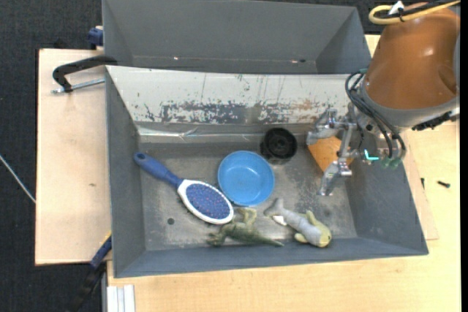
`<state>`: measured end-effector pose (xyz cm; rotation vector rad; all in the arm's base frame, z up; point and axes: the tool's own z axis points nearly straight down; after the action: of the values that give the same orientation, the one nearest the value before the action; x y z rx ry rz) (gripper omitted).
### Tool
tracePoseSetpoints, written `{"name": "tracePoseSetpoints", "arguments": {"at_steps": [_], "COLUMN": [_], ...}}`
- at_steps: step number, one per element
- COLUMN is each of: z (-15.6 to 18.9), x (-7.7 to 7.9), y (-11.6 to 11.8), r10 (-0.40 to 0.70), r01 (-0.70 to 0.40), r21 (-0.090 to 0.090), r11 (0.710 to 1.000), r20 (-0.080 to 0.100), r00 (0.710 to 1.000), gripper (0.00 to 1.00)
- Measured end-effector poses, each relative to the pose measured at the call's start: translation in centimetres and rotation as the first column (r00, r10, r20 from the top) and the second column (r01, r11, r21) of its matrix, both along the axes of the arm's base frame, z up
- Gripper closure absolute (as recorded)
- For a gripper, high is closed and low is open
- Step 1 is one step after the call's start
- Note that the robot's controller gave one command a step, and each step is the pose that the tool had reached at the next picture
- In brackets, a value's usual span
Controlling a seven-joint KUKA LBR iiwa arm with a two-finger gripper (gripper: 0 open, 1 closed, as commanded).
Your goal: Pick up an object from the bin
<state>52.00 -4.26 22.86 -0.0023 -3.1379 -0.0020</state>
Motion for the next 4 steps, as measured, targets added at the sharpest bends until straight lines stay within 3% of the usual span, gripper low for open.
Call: {"name": "tracePoseSetpoints", "arguments": {"at_steps": [1,2,3,4], "z": [-11.9,-10.3,-15.5,-15.0], "x": [3.8,4.7,6.1,6.7], "y": [6.0,13.4,9.9,10.0], "r10": [0.051,0.363,0.229,0.229], "r01": [-0.051,-0.363,-0.229,-0.229], "r21": [0.002,0.001,0.003,-0.001], "r11": [0.999,0.932,0.973,0.973], "r20": [-0.001,0.012,0.006,0.031], "r00": [0.999,0.932,0.973,0.973], "gripper": [0.0,0.0,0.0,1.0]}}
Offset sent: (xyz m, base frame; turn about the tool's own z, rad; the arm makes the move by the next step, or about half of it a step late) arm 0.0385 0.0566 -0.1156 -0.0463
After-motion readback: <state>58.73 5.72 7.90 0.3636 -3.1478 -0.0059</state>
